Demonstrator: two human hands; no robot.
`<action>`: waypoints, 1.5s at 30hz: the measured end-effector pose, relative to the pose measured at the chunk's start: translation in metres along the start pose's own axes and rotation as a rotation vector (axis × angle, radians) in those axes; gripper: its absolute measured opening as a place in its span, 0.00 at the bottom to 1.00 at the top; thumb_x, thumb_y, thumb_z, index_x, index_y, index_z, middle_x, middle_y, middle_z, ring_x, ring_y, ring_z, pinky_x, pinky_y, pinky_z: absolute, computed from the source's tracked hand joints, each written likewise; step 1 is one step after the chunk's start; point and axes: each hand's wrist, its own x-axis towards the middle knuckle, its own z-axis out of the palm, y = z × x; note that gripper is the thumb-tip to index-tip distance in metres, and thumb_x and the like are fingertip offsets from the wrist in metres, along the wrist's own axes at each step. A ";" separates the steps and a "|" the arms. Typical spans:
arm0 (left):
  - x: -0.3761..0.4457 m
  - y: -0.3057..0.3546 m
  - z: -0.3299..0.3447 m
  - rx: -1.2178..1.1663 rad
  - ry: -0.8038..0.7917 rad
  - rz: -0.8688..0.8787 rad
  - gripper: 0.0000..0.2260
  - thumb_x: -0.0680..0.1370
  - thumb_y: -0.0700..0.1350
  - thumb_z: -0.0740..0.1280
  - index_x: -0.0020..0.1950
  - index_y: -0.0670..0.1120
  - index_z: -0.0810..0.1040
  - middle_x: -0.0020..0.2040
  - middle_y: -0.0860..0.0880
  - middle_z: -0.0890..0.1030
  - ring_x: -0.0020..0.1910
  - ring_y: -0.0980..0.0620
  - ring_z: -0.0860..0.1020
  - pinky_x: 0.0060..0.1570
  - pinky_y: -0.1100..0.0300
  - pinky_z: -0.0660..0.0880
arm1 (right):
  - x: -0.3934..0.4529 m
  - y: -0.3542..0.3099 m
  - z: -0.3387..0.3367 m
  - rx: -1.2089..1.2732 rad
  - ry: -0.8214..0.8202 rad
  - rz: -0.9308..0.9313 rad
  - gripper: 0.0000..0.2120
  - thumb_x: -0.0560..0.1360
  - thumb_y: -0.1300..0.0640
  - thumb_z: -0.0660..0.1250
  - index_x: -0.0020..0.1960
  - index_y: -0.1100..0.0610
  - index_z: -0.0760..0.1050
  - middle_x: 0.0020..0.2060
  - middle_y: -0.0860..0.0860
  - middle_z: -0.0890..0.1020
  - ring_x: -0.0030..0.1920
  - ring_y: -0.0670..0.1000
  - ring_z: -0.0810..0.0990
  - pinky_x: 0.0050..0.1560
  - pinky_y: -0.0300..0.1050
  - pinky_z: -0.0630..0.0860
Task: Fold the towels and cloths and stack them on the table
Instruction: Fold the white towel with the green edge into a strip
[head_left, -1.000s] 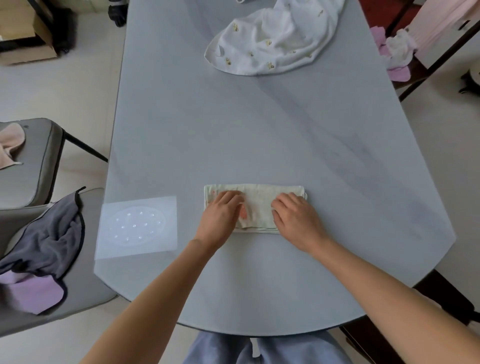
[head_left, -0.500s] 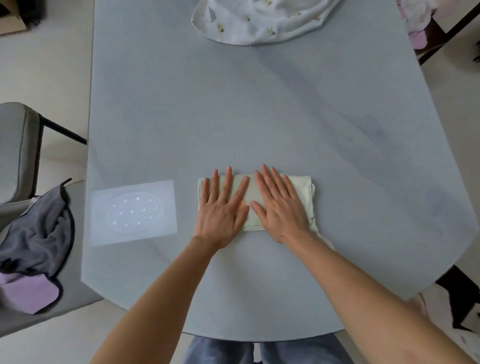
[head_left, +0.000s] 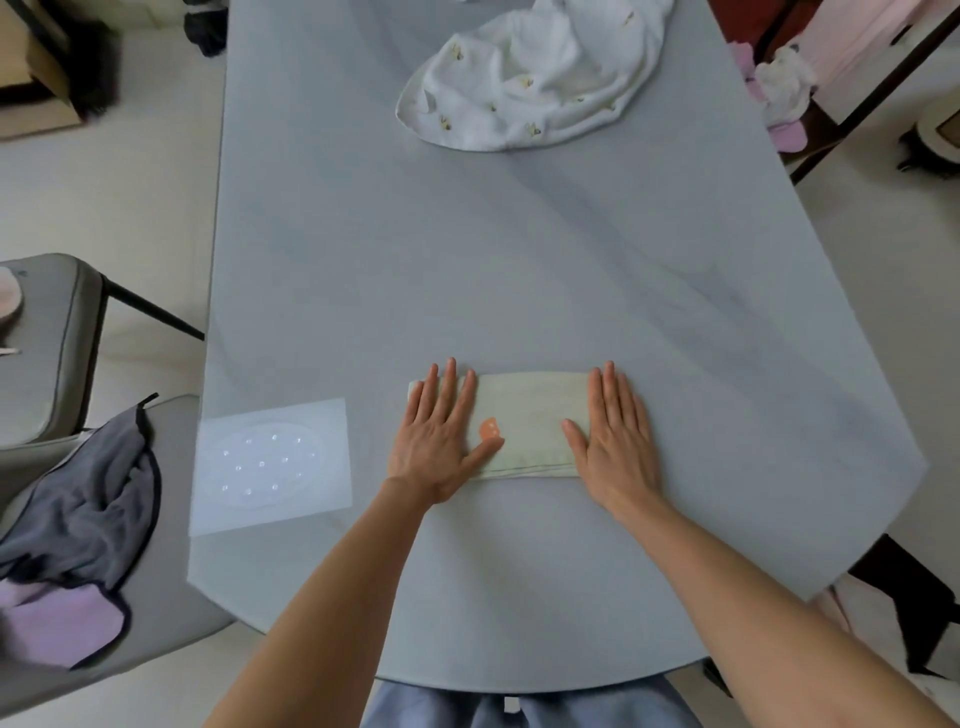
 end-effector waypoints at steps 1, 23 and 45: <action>-0.001 0.000 -0.001 0.002 0.005 0.001 0.39 0.74 0.70 0.39 0.78 0.50 0.37 0.76 0.48 0.33 0.75 0.48 0.32 0.75 0.52 0.36 | -0.001 0.001 -0.001 -0.018 -0.006 -0.021 0.35 0.79 0.40 0.45 0.76 0.64 0.57 0.75 0.59 0.59 0.74 0.58 0.61 0.72 0.52 0.56; -0.019 0.009 -0.040 -0.879 0.055 -0.717 0.15 0.75 0.51 0.66 0.51 0.40 0.79 0.45 0.44 0.80 0.48 0.43 0.79 0.42 0.56 0.73 | 0.011 -0.025 -0.047 0.459 -0.157 0.566 0.19 0.71 0.56 0.71 0.58 0.66 0.76 0.58 0.62 0.79 0.59 0.61 0.77 0.54 0.50 0.74; -0.060 0.001 -0.036 -1.218 0.405 -0.636 0.12 0.79 0.45 0.64 0.36 0.45 0.70 0.32 0.52 0.69 0.29 0.56 0.66 0.27 0.67 0.63 | -0.015 -0.083 0.018 -0.051 -0.001 -0.295 0.26 0.81 0.45 0.43 0.76 0.51 0.59 0.75 0.57 0.61 0.75 0.60 0.58 0.72 0.58 0.56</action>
